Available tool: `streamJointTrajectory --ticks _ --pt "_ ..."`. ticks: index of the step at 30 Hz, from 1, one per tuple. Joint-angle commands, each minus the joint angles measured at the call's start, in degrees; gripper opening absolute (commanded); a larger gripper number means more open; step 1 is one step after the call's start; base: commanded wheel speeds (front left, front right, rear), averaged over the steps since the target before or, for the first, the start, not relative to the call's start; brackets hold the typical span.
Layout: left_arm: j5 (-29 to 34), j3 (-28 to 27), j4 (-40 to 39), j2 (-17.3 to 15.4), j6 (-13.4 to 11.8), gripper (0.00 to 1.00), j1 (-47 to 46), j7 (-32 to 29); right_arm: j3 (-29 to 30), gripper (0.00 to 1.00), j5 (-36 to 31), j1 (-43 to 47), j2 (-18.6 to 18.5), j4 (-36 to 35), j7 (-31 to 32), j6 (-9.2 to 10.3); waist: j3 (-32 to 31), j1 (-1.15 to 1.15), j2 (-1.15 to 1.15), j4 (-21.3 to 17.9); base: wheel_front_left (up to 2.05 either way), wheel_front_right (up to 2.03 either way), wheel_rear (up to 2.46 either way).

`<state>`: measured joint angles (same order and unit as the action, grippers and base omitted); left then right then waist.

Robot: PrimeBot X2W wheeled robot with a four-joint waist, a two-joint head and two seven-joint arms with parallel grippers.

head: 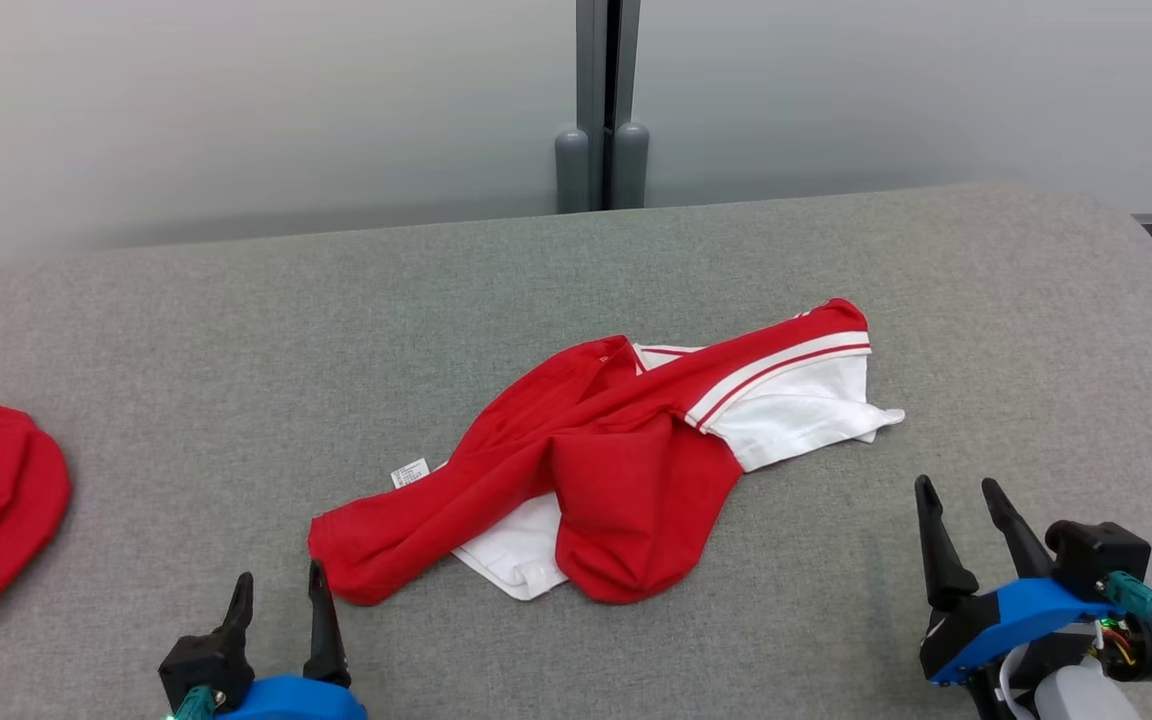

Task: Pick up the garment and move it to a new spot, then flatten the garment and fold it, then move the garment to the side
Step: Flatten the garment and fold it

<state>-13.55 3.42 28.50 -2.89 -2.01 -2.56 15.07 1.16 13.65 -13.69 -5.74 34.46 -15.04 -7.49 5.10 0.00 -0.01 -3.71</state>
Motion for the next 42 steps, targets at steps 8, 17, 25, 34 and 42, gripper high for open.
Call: streamJointTrajectory --ticks 8,17,25,34,42 --pt "-0.1 2.6 -0.3 0.0 -0.6 1.00 -4.6 0.2 0.1 1.00 -0.6 -2.1 -0.7 0.4 -0.2 -0.01 2.3 0.00 0.01 0.4 0.00 0.00 0.00" --pt "0.0 5.8 -1.4 0.0 -0.6 1.00 -9.1 0.2 0.5 1.00 -1.5 -8.1 -2.8 3.3 -0.2 -0.01 6.7 0.00 0.01 2.6 0.00 0.00 0.00" --pt "-1.6 10.3 -3.5 0.0 -1.9 1.00 -11.1 0.2 3.9 1.00 -3.5 -14.0 -5.1 9.0 -0.2 -0.01 11.0 0.00 0.01 6.7 0.00 0.00 0.00" --pt "-2.1 11.3 -4.8 0.0 -3.0 1.00 -10.5 0.2 6.5 1.00 -3.2 -13.7 -4.4 11.3 -0.2 -0.01 12.4 0.00 0.01 8.4 0.00 0.00 0.00" --pt "-1.6 11.2 -6.1 0.0 -3.1 1.00 -10.3 0.2 7.0 0.77 -2.2 -12.3 -3.7 10.8 -0.1 -0.01 13.1 0.00 0.01 8.2 0.00 0.00 0.00"
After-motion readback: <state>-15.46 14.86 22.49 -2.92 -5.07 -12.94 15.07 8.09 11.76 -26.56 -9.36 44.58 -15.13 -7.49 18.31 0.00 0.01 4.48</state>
